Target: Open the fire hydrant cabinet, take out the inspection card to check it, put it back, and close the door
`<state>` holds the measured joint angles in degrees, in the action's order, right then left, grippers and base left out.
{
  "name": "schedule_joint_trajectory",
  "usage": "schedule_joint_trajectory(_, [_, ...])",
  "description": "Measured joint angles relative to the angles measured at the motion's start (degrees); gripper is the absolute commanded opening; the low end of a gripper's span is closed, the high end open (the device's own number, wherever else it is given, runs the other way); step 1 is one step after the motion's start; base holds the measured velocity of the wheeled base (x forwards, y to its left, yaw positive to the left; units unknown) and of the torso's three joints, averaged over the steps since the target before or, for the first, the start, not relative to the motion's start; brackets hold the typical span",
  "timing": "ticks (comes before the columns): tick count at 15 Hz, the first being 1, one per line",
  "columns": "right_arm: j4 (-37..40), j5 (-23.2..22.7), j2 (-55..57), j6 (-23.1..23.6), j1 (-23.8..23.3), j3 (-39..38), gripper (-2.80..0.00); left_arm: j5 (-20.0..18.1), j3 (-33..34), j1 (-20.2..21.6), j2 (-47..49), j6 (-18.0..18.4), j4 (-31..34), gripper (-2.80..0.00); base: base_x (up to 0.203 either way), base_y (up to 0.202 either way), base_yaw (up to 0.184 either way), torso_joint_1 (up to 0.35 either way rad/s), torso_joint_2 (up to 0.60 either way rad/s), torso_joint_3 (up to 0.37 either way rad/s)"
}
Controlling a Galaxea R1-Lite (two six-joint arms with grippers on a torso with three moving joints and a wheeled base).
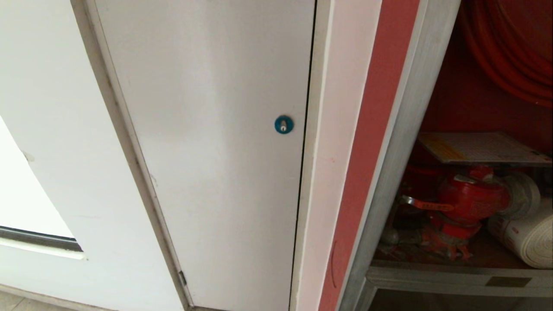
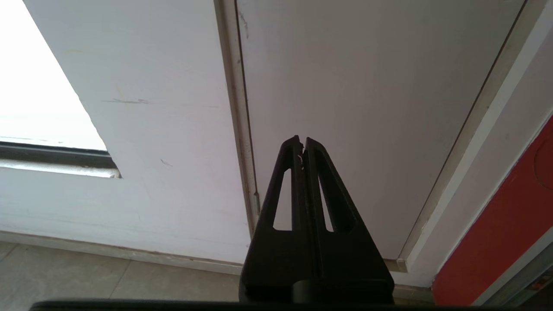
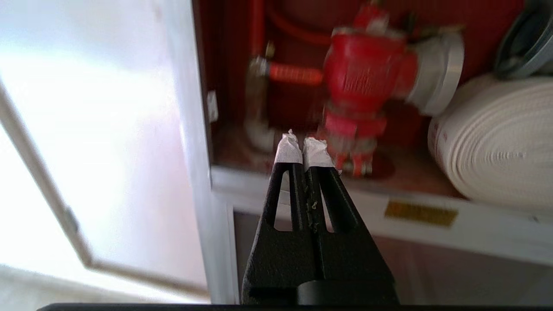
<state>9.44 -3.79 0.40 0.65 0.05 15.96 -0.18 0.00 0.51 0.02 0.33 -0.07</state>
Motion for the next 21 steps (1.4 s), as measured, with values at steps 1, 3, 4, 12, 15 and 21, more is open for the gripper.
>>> schedule_joint_trajectory(1, [-2.54,0.29,-0.18,-0.19,0.0,-1.75,-2.8,-0.03,0.0,0.0,0.0,0.02,-0.02,-2.8,0.0,0.0,0.0,0.0,0.0,0.0])
schedule_joint_trajectory(3, [-5.56,0.37,-0.33,-0.3,0.02,-4.56,-2.8,-0.02,0.0,0.0,0.0,0.0,0.0,-2.8,0.0,0.0,0.0,0.0,0.0,0.0])
schedule_joint_trajectory(4, [-7.81,0.37,-0.4,-0.33,0.02,-6.25,-2.8,-0.02,0.0,0.0,0.0,0.0,0.0,-2.8,0.0,0.0,0.0,0.0,0.0,0.0])
schedule_joint_trajectory(12, [-18.69,0.37,-0.4,-1.17,0.02,-15.74,-2.8,-0.02,0.0,0.0,0.0,0.0,0.0,-2.8,0.0,0.0,0.0,0.0,0.0,0.0])
schedule_joint_trajectory(15, [-14.38,0.4,-0.4,-0.81,0.0,-15.91,-2.8,-0.02,0.0,0.0,0.0,0.02,0.0,-2.8,0.0,0.0,0.0,0.0,0.0,0.0])
schedule_joint_trajectory(21, [-11.69,0.73,-0.4,-1.07,0.0,-15.96,-2.8,-0.02,0.0,0.0,0.0,0.01,0.0,-2.8,0.0,0.0,0.0,0.0,0.0,0.0])
